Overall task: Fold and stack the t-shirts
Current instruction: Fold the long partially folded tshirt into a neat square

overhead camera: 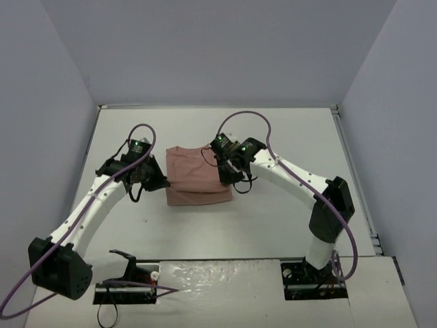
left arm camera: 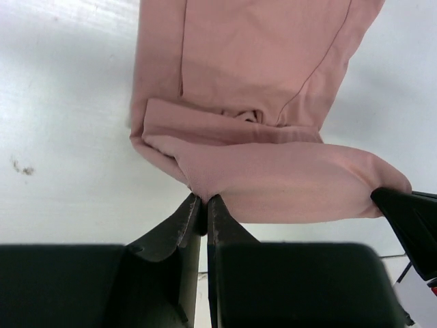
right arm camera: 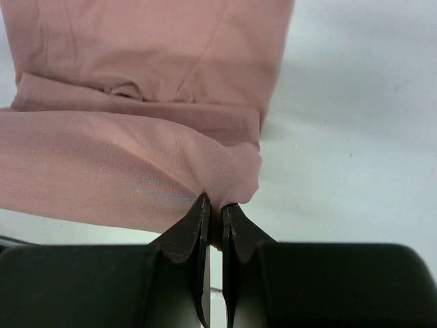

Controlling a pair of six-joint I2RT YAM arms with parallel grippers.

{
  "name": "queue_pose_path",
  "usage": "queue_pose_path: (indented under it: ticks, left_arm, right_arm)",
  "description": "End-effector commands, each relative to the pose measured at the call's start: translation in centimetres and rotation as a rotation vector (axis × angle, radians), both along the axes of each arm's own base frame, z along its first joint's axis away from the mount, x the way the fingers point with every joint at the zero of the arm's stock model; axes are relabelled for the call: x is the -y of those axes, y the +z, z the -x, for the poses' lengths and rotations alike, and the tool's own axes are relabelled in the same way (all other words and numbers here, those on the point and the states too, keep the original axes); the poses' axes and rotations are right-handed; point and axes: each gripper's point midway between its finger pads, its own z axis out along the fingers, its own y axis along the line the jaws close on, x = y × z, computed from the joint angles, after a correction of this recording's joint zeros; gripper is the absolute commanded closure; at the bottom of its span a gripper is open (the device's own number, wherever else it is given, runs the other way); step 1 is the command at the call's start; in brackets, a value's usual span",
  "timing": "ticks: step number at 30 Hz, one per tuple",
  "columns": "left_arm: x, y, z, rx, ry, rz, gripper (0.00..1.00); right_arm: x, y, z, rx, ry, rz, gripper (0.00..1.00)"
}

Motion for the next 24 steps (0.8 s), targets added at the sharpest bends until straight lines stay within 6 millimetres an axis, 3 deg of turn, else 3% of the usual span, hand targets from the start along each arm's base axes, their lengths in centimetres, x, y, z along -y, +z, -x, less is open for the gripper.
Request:
queue_pose_path:
  ticks: [1,9,14,24]
  left_arm:
    - [-0.7,2.2,-4.3,0.120,-0.015,-0.028,1.00]
    - [-1.8,1.3,-8.9,0.127,0.012,-0.049,1.00]
    - [-1.8,0.6,-11.1,0.150,0.025,-0.034,1.00]
    - [-2.0,-0.5,-13.4,0.135,0.044,-0.053,1.00]
  right_arm:
    - [1.3,1.5,-2.8,0.043,0.044,0.073,1.00]
    - [1.6,2.0,-7.5,0.065,0.026,0.057,1.00]
    - [0.9,0.9,-9.4,0.050,0.052,0.056,1.00]
    - [0.0,-0.7,-12.5,0.054,0.061,0.065,1.00]
